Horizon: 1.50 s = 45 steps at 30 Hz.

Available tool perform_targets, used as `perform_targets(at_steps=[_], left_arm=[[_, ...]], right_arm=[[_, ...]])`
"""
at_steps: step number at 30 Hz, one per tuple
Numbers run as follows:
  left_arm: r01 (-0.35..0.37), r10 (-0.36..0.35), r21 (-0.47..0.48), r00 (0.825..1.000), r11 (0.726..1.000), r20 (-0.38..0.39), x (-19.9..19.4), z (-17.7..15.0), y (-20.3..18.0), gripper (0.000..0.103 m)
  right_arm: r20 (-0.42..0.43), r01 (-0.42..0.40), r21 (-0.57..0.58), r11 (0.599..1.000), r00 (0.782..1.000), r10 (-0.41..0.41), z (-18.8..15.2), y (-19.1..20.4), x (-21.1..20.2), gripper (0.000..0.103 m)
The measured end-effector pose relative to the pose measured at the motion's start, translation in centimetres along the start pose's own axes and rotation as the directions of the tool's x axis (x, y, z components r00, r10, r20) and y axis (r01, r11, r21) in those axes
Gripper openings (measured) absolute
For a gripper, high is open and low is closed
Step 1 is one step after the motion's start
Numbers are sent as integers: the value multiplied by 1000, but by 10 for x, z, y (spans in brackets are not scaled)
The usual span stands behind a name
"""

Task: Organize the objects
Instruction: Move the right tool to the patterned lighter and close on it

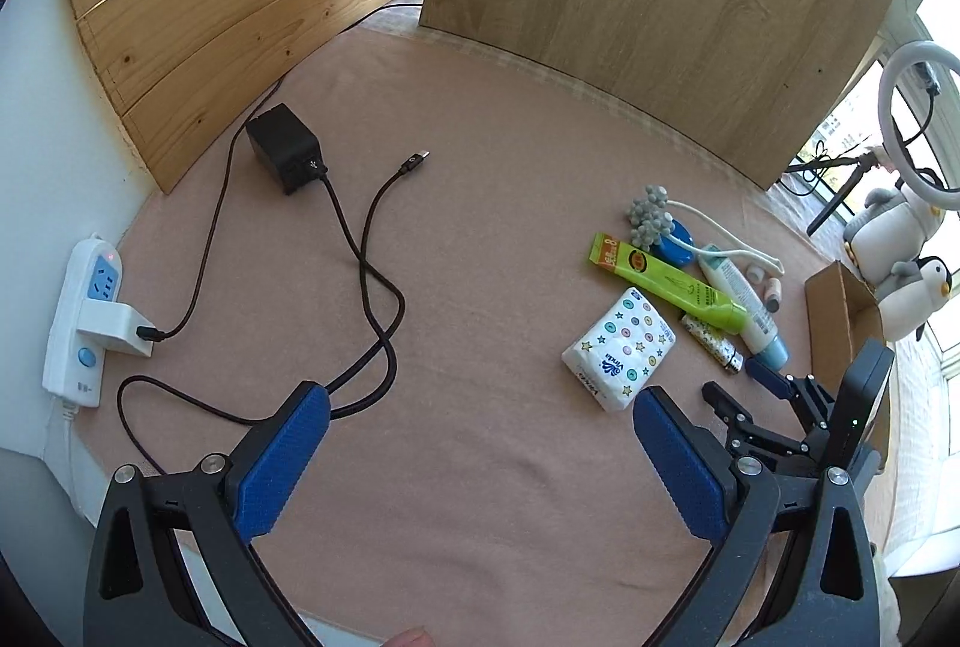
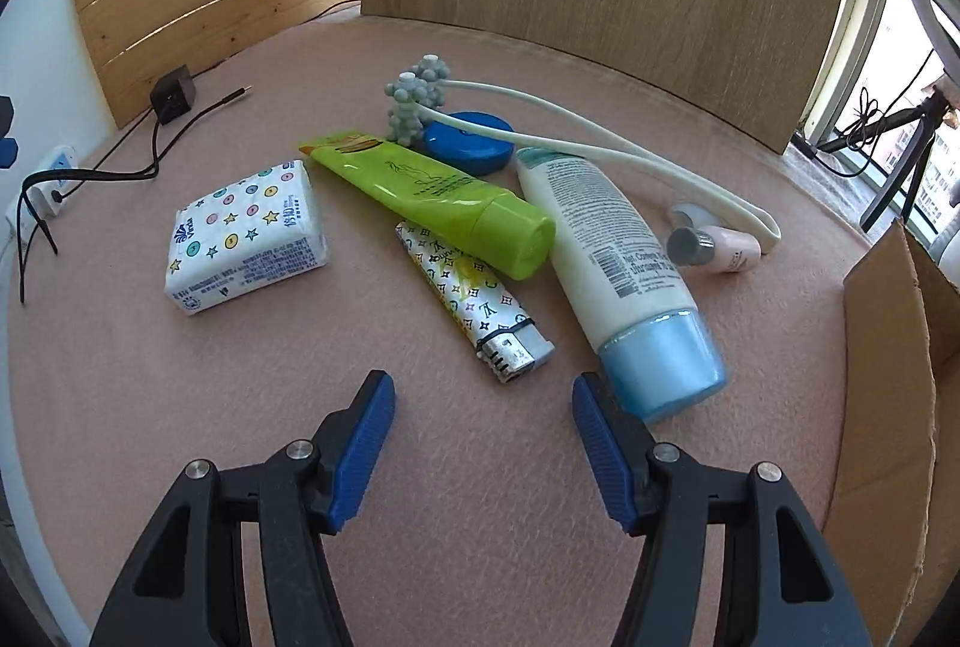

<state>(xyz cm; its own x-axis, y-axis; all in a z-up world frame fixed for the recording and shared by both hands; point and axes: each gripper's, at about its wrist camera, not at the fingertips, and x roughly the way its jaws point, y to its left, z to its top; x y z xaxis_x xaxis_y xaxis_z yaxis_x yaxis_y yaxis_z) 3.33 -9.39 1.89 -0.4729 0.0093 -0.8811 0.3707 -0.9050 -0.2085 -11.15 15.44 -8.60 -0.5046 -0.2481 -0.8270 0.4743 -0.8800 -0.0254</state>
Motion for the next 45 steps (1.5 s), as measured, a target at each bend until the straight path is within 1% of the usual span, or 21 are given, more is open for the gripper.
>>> perform_targets(at_steps=[6,7,8,9,10,11,12,14,17,19,22,25,28,31,34,35,36,39,41,43,45], left_arm=[[10,-10,-4,1000,1000,5,-1,0,2,103],[13,-13,-4,1000,1000,3,0,-1,1,103],[17,-17,-5,1000,1000,-1,0,-2,1,103],[21,-21,-7,1000,1000,-7,2,-3,0,103],[26,-26,-10,1000,1000,-15,4,-4,-1,103],[34,-34,-13,999,999,-27,7,-5,-1,103],[44,-45,-15,998,999,-38,10,-6,-2,103],[62,-63,-18,996,998,-61,17,-10,-6,103],[109,-110,-12,988,994,-106,30,-16,-20,103],[121,-119,5,984,993,-133,39,-21,-34,103],[126,-117,36,976,991,-184,54,-32,-55,103],[150,-131,62,962,987,-239,69,-47,-76,103],[155,-122,94,951,984,-284,82,-63,-96,102],[163,-115,122,937,979,-330,95,-78,-115,102],[157,-94,146,925,977,-368,108,-92,-133,102],[145,-77,158,925,977,-372,110,-97,-138,102],[124,-54,177,932,976,-359,110,-99,-143,102],[111,-33,202,934,973,-356,111,-105,-157,100],[84,3,236,939,968,-344,109,-110,-166,89],[59,31,260,944,964,-330,107,-114,-173,80],[52,39,270,945,961,-323,105,-116,-177,73]], right_arm=[[-4,-17,-5,1000,1000,17,11,-2,8,57],[-4,-26,-8,1000,1000,26,12,-1,8,49],[-3,-32,-12,999,999,32,12,1,8,46],[-2,-34,-15,999,999,34,12,4,7,40],[-2,-42,-16,999,999,42,12,7,7,31],[0,-50,-19,999,999,50,11,10,6,25],[1,-39,-27,999,999,40,10,15,5,23],[4,-41,-32,999,999,41,6,22,1,22],[7,-55,-43,998,998,55,-6,38,-9,22],[6,-69,-51,996,998,70,-19,51,-19,22],[5,-69,-59,996,998,70,-45,69,-38,22],[2,-58,-13,998,998,58,-70,77,-56,22],[7,-27,8,1000,1000,27,-92,85,-73,22],[25,-8,20,1000,1000,7,-107,94,-84,22],[49,19,25,1000,999,-20,-115,99,-90,22],[55,24,27,999,998,-26,-116,100,-91,22],[61,27,31,999,998,-29,-118,101,-92,22],[78,24,45,999,997,-27,-121,99,-94,22],[85,26,47,999,996,-29,-121,100,-95,22],[90,24,50,998,996,-28,-121,99,-95,22],[91,24,51,998,995,-29,-122,99,-96,22]])
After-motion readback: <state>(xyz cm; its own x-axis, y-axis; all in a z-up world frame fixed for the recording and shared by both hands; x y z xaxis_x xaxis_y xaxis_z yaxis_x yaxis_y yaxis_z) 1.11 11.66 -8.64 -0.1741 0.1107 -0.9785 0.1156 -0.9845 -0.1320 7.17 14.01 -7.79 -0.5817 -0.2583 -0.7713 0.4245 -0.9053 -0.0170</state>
